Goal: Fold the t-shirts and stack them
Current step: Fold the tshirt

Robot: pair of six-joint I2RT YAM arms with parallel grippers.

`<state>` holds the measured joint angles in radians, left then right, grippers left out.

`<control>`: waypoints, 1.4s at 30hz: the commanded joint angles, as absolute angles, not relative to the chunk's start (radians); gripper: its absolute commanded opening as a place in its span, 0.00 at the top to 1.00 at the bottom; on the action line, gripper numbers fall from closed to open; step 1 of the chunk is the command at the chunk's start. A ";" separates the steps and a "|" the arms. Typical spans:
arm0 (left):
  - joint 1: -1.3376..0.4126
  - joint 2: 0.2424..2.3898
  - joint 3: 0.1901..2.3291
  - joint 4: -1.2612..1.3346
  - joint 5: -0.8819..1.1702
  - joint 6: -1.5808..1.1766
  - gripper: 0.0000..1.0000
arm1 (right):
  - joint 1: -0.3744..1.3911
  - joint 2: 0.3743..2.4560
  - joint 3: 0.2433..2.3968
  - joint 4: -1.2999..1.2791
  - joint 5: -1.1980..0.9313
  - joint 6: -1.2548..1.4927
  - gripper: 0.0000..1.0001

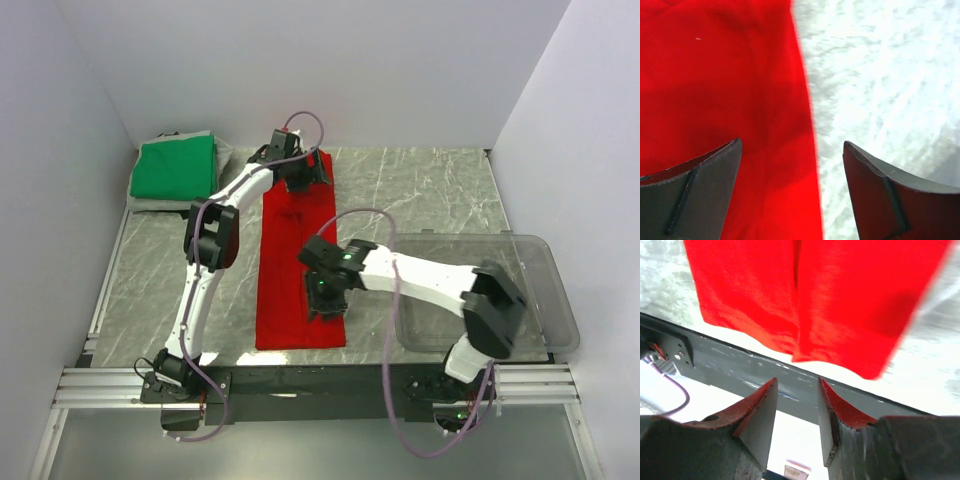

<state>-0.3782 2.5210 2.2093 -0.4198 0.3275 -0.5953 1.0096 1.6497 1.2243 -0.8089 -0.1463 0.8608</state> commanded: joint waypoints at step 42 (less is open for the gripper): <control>-0.414 1.111 0.657 -0.844 0.133 -0.752 0.28 | 0.908 1.666 0.853 -0.630 -0.293 0.667 0.78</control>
